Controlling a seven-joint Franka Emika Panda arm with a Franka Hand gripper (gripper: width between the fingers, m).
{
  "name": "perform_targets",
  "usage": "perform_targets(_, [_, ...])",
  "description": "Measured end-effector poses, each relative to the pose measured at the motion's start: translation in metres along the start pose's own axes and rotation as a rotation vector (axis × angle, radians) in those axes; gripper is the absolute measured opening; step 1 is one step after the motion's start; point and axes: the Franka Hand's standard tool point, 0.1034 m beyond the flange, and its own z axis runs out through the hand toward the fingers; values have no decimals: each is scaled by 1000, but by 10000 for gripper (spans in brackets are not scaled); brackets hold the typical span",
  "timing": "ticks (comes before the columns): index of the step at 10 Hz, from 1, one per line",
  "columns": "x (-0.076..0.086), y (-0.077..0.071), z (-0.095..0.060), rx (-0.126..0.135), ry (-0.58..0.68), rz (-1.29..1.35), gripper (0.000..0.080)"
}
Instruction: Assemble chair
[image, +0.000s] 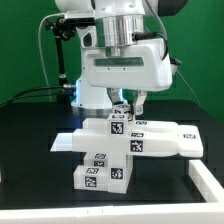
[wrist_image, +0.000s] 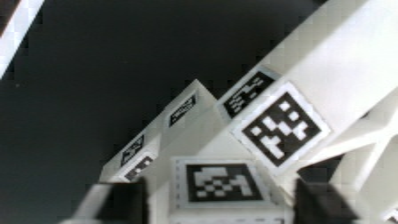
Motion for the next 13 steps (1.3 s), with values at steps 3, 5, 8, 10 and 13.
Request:
perform_targets(3, [7,3,-1,-8,-23,-543,644])
perform_targets(5, [6,2,-4,-36,-29,-873,649])
perform_targets(8, [7,4,-3,-36,-32,-1069,649])
perform_targets(10, [9,1,-2,-38,-20,-1292,649])
perform_targets(13, [9,2,-2,-39,-19,-1240,375])
